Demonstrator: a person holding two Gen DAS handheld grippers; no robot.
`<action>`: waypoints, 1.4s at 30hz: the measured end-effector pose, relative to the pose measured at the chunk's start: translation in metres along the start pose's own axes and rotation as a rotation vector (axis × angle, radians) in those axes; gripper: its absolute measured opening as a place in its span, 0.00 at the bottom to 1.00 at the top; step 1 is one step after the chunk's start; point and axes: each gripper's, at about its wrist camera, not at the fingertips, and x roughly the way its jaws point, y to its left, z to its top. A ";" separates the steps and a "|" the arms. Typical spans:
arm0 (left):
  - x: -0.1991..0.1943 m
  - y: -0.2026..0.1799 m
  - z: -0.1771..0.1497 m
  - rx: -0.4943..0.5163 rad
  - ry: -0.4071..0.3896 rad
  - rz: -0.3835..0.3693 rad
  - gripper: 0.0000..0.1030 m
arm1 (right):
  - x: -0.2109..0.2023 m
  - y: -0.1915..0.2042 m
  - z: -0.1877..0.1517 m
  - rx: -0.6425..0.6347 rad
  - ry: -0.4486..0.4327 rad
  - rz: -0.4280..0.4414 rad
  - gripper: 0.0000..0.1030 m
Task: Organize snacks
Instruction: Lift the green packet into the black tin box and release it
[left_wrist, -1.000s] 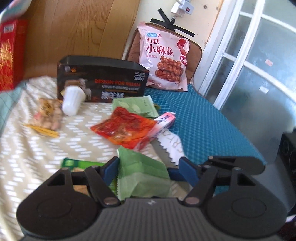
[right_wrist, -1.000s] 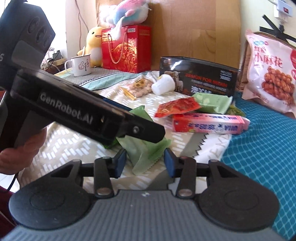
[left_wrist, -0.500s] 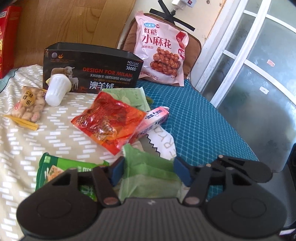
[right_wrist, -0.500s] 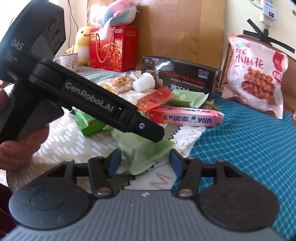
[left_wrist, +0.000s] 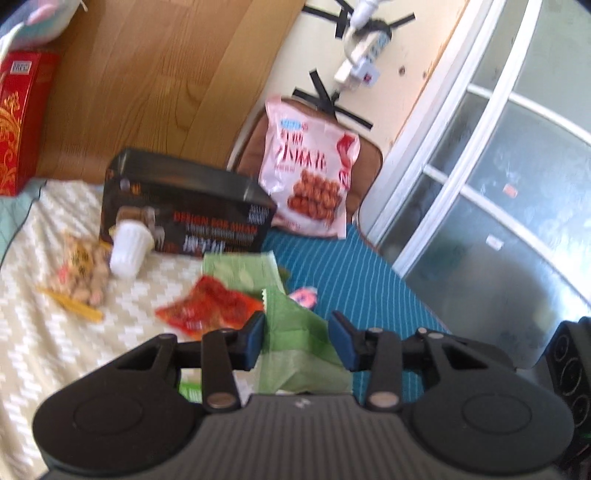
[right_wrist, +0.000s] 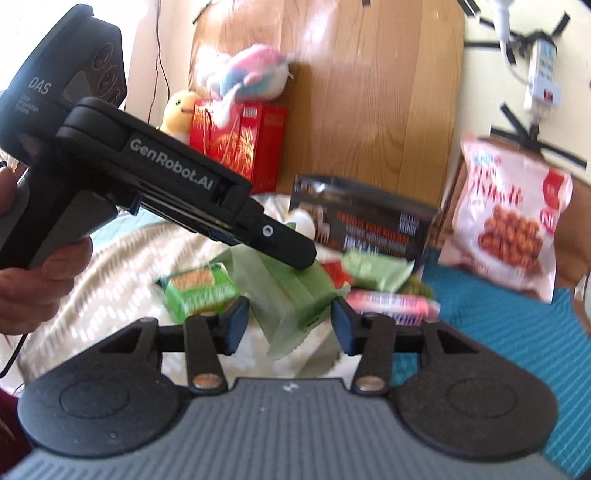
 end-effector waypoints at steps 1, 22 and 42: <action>0.000 0.002 0.005 -0.002 -0.007 0.000 0.36 | 0.004 0.000 0.004 -0.013 -0.005 -0.006 0.50; 0.091 0.069 0.128 -0.016 -0.108 0.071 0.37 | 0.144 -0.063 0.078 -0.179 -0.025 -0.172 0.49; 0.047 0.126 0.082 -0.134 -0.069 0.221 0.45 | 0.117 -0.099 0.034 0.234 0.098 -0.066 0.54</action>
